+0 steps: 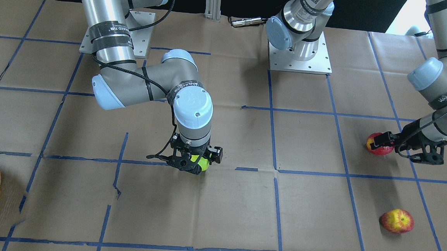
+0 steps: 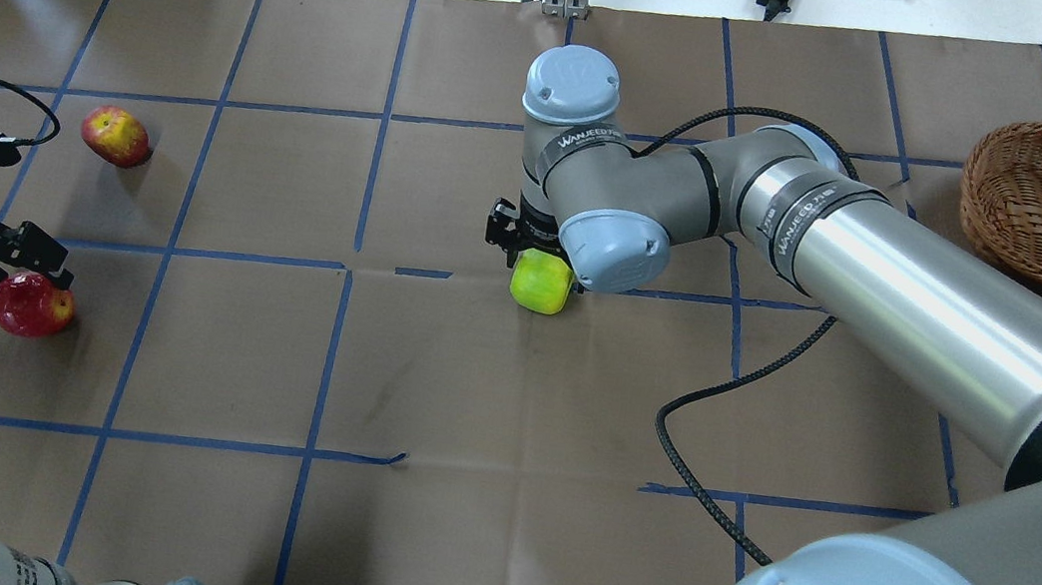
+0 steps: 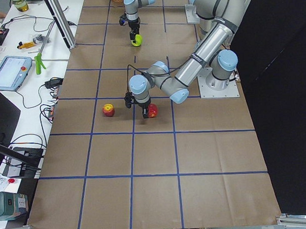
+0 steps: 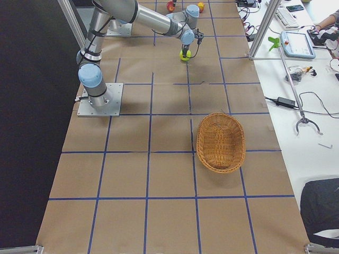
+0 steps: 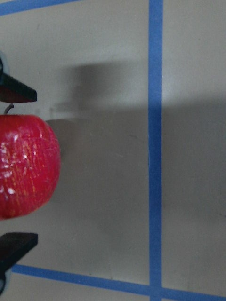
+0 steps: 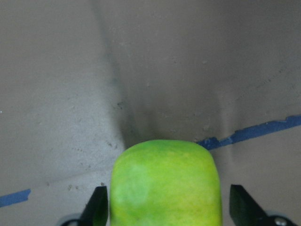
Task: Put all apples into basket
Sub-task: 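Grasp the green apple with the right gripper while the left grasps the red apple, then carry the green apple into the basket while the left gripper lifts the red apple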
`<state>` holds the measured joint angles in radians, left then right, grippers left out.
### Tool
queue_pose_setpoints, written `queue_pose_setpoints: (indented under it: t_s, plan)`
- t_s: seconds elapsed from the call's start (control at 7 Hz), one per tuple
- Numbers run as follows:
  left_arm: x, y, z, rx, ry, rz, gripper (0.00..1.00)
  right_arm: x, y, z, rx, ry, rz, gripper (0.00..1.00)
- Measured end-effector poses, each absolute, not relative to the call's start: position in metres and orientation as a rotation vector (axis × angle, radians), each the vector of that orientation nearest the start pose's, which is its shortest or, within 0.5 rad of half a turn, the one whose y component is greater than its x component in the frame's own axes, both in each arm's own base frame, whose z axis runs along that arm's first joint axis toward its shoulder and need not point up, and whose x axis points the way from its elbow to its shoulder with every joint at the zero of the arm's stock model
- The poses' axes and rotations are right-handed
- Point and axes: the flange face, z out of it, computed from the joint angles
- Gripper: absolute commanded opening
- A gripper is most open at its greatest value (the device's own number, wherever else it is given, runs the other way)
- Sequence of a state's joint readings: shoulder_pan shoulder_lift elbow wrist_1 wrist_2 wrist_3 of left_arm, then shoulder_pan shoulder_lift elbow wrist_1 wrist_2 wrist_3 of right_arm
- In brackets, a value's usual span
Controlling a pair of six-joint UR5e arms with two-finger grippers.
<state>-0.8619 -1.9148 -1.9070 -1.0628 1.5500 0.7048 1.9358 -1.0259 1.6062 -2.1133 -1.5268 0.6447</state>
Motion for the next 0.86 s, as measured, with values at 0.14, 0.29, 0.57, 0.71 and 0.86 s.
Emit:
queue_pose_setpoints:
  t_s: [0.14, 0.29, 0.57, 0.71, 0.86]
  plan:
    - [0.241, -0.485, 0.192, -0.015, 3.272, 0.218, 0.97, 0.358, -0.553, 0.208, 0.418, 3.092, 0.081, 0.06]
    - [0.237, -0.477, 0.186, -0.019, 3.279, 0.244, 0.94, 0.356, -0.555, 0.214, 0.398, 3.093, 0.068, 0.05]
    - [0.232, -0.469, 0.183, -0.017, 3.28, 0.262, 0.33, 0.323, -0.564, 0.261, 0.335, 3.086, 0.007, 0.04]
    - [0.233, -0.469, 0.186, -0.008, 3.266, 0.269, 0.25, 0.276, -0.575, 0.29, 0.299, 3.091, 0.01, 0.04]
    - [0.234, -0.469, 0.189, -0.001, 3.247, 0.279, 0.23, 0.222, -0.584, 0.315, 0.242, 3.099, 0.02, 0.04]
